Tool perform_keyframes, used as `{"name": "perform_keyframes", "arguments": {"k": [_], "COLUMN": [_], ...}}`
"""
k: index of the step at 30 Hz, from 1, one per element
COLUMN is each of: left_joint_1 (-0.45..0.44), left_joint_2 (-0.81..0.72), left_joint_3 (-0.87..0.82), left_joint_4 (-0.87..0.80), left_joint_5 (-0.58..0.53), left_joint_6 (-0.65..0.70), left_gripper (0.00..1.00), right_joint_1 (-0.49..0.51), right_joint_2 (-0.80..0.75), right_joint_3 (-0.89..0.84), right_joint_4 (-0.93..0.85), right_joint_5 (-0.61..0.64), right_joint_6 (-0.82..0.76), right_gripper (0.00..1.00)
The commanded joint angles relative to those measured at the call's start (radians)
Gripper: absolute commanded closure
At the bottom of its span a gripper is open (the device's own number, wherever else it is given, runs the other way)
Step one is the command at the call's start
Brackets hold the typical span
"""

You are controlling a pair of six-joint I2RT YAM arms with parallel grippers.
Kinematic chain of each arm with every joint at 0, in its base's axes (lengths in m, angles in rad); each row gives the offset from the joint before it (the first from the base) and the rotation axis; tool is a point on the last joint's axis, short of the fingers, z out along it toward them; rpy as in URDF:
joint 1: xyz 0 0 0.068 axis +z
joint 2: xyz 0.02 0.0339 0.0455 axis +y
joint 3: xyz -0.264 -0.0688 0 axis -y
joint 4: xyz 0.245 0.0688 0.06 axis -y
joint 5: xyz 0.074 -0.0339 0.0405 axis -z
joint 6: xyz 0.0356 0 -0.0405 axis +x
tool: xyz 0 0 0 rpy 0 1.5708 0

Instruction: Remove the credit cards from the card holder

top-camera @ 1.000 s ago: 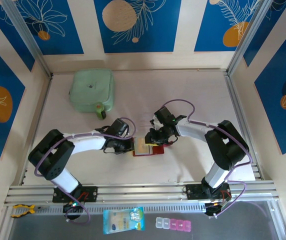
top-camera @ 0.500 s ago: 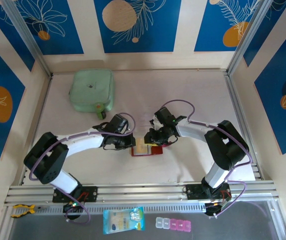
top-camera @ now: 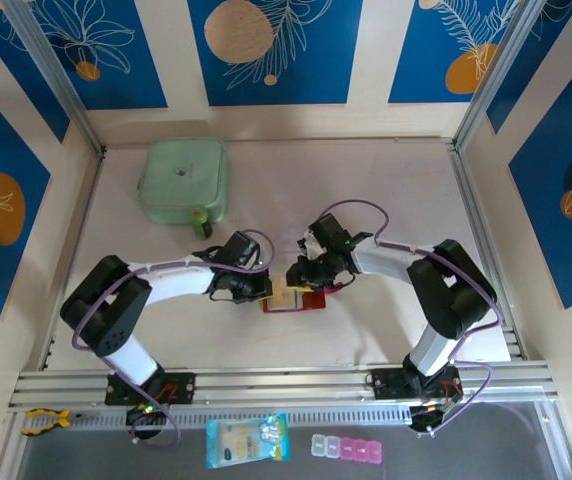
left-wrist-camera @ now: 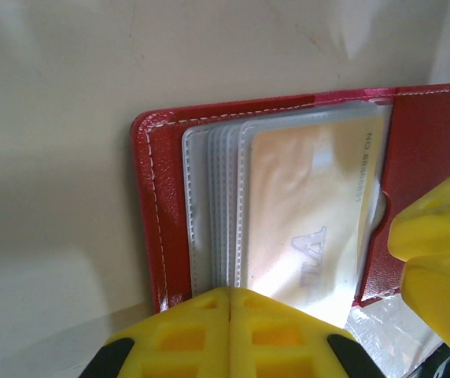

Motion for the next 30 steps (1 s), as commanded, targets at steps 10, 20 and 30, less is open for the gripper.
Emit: {"name": "perform_keyframes", "arguments": {"k": [10, 20, 30], "left_joint_1": [0.008, 0.008, 0.008], "left_joint_2": [0.006, 0.003, 0.004], "left_joint_3": [-0.023, -0.023, -0.026], "left_joint_4": [-0.01, -0.014, -0.014], "left_joint_5": [-0.007, -0.006, -0.008], "left_joint_6": [-0.006, -0.009, -0.012], "left_gripper": [0.95, 0.95, 0.95], "right_joint_1": [-0.004, -0.003, 0.001], "right_joint_2": [0.036, 0.055, 0.071], "right_joint_3": [-0.014, -0.012, -0.009], "right_joint_4": [0.014, 0.008, 0.023], "right_joint_5": [-0.047, -0.041, -0.07], "right_joint_6": [0.012, 0.014, 0.013], "right_gripper": [0.72, 0.74, 0.77]}}
